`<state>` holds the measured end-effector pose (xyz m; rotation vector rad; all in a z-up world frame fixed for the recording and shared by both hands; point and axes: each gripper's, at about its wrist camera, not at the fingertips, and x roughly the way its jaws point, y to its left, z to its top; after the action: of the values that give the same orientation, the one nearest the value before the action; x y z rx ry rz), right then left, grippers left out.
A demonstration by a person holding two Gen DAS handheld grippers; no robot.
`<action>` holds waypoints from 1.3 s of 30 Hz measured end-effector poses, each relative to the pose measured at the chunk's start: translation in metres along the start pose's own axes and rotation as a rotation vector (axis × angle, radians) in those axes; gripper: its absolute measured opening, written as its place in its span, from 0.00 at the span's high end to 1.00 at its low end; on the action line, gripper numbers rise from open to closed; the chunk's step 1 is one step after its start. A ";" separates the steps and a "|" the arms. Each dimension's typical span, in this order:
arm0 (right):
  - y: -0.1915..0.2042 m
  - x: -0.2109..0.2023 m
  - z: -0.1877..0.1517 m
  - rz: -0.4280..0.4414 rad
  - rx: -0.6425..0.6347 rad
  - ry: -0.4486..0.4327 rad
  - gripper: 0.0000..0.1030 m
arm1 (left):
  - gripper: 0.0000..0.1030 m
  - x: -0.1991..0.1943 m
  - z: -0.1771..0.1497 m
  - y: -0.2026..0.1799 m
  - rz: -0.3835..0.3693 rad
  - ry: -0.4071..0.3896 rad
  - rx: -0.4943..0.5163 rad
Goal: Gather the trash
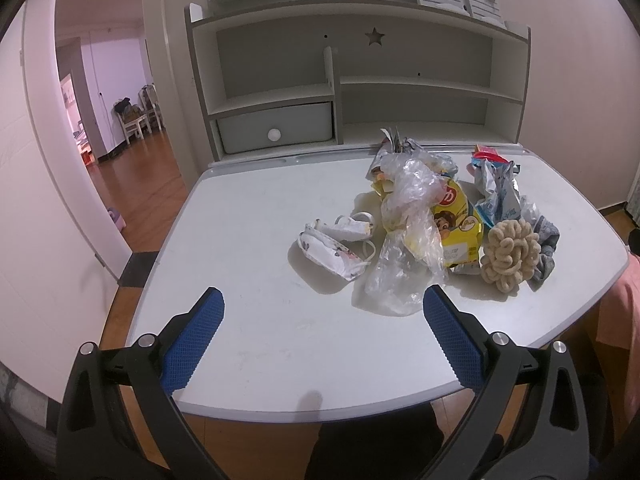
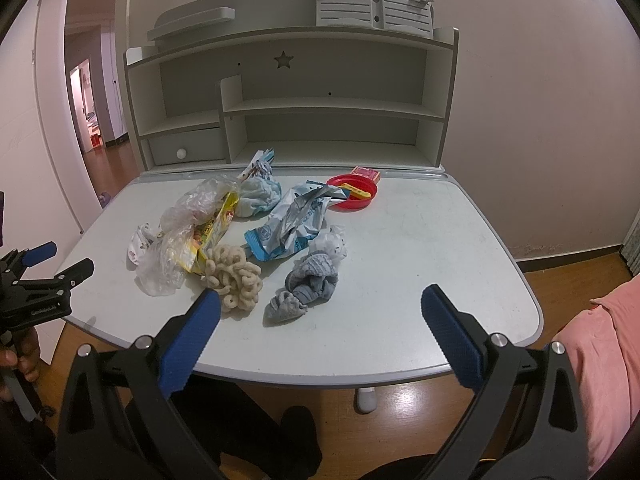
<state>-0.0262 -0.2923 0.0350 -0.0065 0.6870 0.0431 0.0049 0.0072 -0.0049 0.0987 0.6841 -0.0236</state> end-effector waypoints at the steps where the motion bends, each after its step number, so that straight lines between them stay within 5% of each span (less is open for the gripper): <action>1: 0.000 0.000 0.000 0.000 -0.001 0.001 0.06 | 0.06 0.001 0.000 0.000 0.000 0.002 0.000; 20: 0.001 0.005 -0.003 0.001 -0.012 0.010 0.06 | 0.06 0.024 0.002 0.016 -0.023 0.070 -0.030; 26: -0.003 0.016 -0.008 0.004 -0.006 0.037 0.06 | 0.06 0.069 0.016 0.032 -0.047 0.166 -0.090; 30: -0.010 0.027 -0.013 0.003 0.005 0.062 0.06 | 0.06 0.101 0.036 0.034 -0.004 0.181 -0.036; 34: -0.014 0.033 -0.016 0.005 0.012 0.080 0.06 | 0.06 0.134 0.048 0.032 -0.045 0.256 0.015; 37: -0.019 0.040 -0.020 0.010 0.018 0.102 0.06 | 0.10 0.149 0.049 0.027 -0.056 0.279 0.057; 39: -0.020 0.046 -0.023 0.019 0.022 0.117 0.06 | 0.27 0.157 0.049 0.026 -0.069 0.289 0.068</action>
<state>-0.0039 -0.3112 -0.0120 0.0191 0.8049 0.0539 0.1584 0.0297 -0.0643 0.1451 0.9758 -0.1005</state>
